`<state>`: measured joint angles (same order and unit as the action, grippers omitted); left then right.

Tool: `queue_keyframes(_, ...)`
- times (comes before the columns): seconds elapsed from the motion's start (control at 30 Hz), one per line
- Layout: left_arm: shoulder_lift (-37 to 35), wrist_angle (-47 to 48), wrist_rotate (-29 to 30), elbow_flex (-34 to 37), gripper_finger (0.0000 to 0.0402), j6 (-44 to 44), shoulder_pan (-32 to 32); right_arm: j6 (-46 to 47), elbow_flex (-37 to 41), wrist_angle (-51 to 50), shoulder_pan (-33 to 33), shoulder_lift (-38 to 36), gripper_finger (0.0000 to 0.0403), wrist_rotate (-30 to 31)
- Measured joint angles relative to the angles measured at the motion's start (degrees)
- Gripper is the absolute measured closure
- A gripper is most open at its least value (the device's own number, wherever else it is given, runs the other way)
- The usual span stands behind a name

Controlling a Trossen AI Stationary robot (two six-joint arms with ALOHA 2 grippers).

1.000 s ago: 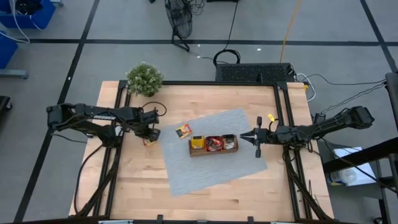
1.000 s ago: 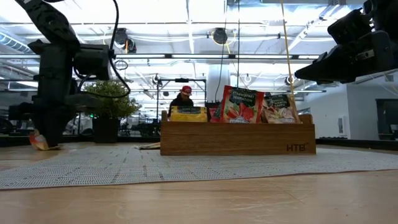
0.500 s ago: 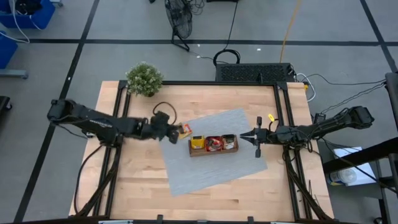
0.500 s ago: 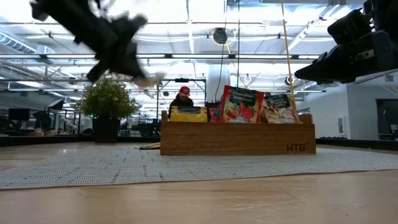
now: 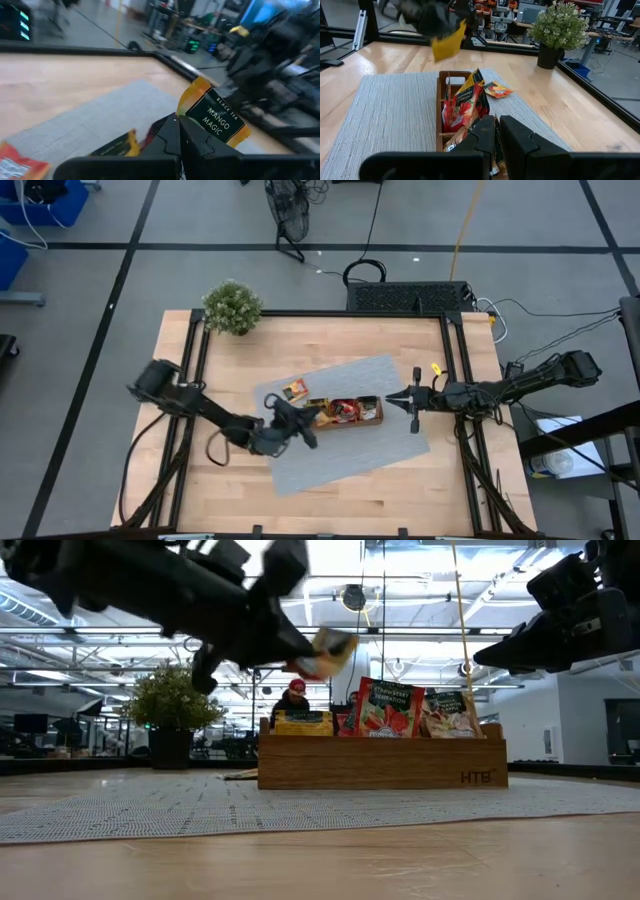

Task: Pick & Place Tea
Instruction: Put the yellow tea bag into the left section of the wooden organizer

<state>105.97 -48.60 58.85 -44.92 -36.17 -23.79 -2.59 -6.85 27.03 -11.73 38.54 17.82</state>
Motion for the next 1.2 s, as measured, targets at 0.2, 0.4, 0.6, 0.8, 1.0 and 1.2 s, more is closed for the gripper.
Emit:
queue_keyframes(0.2,6.73,1.32,7.14,-7.16,0.0401,8.86,0.02,0.35,0.0,0.65,0.0,-0.02,0.0385,-0.04)
queue_keyframes(0.4,7.35,6.05,9.19,-8.46,0.0396,11.61,0.09,0.37,0.0,0.57,0.0,-0.02,0.0385,-0.07)
queue_keyframes(0.6,7.37,13.27,10.56,-8.42,0.0397,10.49,0.39,0.28,0.0,0.52,0.0,-0.02,0.0385,-0.09)
queue_keyframes(0.8,7.37,14.21,3.59,-8.42,0.0344,8.87,2.56,0.24,0.0,0.55,-0.01,-0.02,0.0385,-0.09)
queue_keyframes(1.0,7.37,15.3,0.72,-8.42,0.0263,7.3,4.35,0.24,0.0,0.52,0.0,-0.02,0.0385,-0.11)
queue_keyframes(1.2,5.99,15.23,0.68,-8.37,0.0206,11.42,4.16,0.24,0.0,0.27,0.0,-0.01,0.0385,-0.11)
